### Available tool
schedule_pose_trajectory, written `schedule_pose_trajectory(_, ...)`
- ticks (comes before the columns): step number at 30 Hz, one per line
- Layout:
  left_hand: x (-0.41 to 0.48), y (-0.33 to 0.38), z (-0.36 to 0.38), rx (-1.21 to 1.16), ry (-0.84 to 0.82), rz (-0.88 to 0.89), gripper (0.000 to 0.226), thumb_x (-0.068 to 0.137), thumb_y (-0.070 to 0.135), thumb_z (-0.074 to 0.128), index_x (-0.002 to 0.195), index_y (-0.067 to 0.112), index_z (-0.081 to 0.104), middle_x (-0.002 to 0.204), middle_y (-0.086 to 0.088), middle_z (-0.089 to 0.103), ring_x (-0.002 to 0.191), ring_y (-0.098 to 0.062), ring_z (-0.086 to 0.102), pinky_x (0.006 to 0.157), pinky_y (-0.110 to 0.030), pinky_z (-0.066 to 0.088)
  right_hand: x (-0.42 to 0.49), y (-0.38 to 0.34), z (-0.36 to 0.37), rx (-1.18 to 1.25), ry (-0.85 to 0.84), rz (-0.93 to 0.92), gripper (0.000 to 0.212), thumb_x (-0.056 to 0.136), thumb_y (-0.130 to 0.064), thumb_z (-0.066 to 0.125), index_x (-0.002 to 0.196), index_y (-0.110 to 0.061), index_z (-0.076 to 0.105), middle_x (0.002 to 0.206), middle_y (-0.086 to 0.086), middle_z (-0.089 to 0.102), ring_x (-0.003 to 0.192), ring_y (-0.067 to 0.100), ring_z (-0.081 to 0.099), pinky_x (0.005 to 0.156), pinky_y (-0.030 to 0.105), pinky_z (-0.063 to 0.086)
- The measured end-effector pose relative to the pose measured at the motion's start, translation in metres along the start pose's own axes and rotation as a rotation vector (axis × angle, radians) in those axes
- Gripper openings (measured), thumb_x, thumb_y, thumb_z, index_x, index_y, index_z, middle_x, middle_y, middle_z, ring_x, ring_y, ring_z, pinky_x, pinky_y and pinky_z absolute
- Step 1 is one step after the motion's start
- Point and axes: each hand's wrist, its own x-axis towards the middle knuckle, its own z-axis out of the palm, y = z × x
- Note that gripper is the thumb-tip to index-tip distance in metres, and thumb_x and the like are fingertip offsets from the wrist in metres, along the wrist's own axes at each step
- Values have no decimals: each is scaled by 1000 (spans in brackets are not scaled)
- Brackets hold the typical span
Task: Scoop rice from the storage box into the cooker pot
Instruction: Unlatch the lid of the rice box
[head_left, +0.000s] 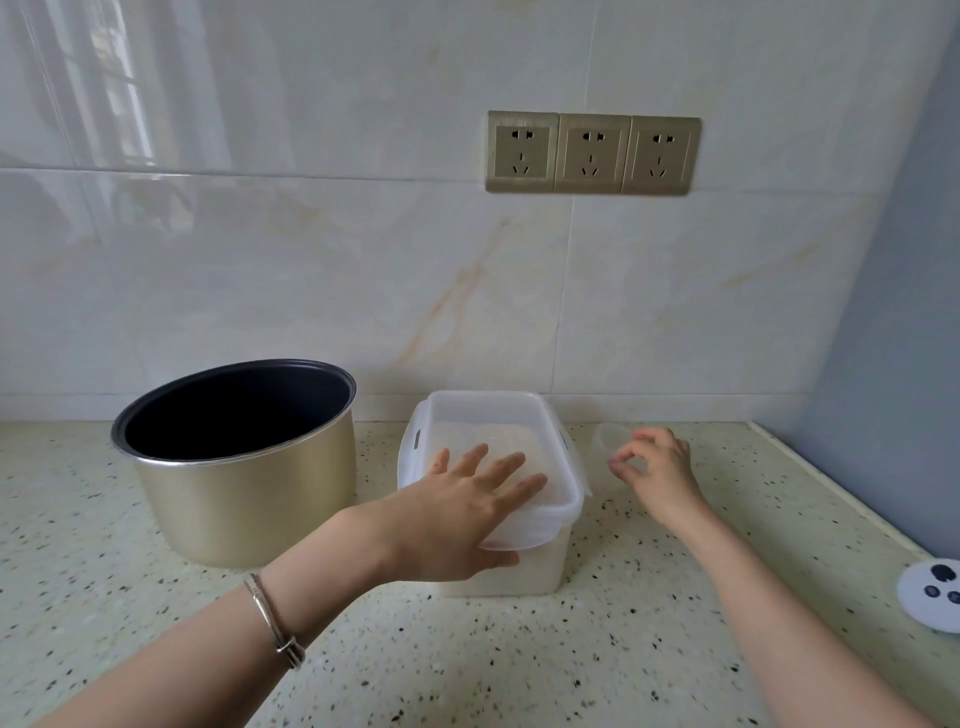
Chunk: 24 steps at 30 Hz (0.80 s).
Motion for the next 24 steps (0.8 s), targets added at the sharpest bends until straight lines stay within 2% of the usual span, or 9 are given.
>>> schedule_pose_trajectory(4,-1,0,-1,-5,-5,-3,74,91,49,38,148,30,-5,161,-1,-7,147,-30,-9,118,-53,4,2,-7,2,-50,-85,-61,7,82,-16,66,77,-20,66,139,7,39,130,22,23,109,38,20)
schedule_pose_trajectory(6,-2,0,-1,-5,-3,-3,73,91,50,37,148,30,-5,161,-1,-7,147,-30,-9,118,-53,4,2,-10,3,-29,-95,-60,8,78,-16,70,84,-19,66,144,5,34,134,21,20,111,40,19)
schedule_pose_trajectory(8,-2,0,-1,-7,1,-3,72,91,51,35,148,30,-5,161,-2,-7,147,-30,-9,118,-53,4,2,-10,5,17,-97,-25,42,73,-16,75,112,-18,58,146,5,30,136,22,20,110,40,23)
schedule_pose_trajectory(10,-2,0,-1,-10,0,-5,71,92,52,32,148,30,-5,161,-2,-7,147,-30,-9,118,-53,4,3,-9,8,108,-115,85,87,68,-20,80,140,-18,30,151,6,21,138,24,21,110,43,25)
schedule_pose_trajectory(11,-3,1,-1,-11,1,-5,71,92,52,31,149,30,-4,161,-2,-6,147,-29,-8,118,-52,4,3,-8,10,166,-133,150,103,66,-23,82,145,-22,16,154,5,16,140,25,20,111,46,26)
schedule_pose_trajectory(13,-4,0,-2,-15,14,-4,69,92,52,29,149,30,-3,161,-1,-5,148,-29,-7,118,-52,5,3,-7,15,267,-150,231,117,64,-25,84,147,-28,1,157,6,15,141,28,22,111,50,28)
schedule_pose_trajectory(16,-7,-2,-11,-73,67,-7,65,93,51,29,149,30,2,161,1,1,148,-25,0,119,-49,8,2,-8,23,373,-126,265,113,67,-21,82,148,-24,3,152,9,31,135,29,34,107,48,32)
schedule_pose_trajectory(20,-7,-10,-28,-294,237,4,61,93,47,34,148,28,16,159,2,18,146,-14,16,119,-37,16,2,-13,24,416,-14,241,96,67,-20,81,142,-18,22,140,10,45,123,27,47,98,42,41)
schedule_pose_trajectory(24,-8,-18,-48,-597,446,-35,54,93,40,38,144,23,31,151,7,35,131,5,27,105,-5,20,8,-33,3,467,180,135,84,64,-17,81,134,-17,34,132,2,47,119,21,46,96,36,43)
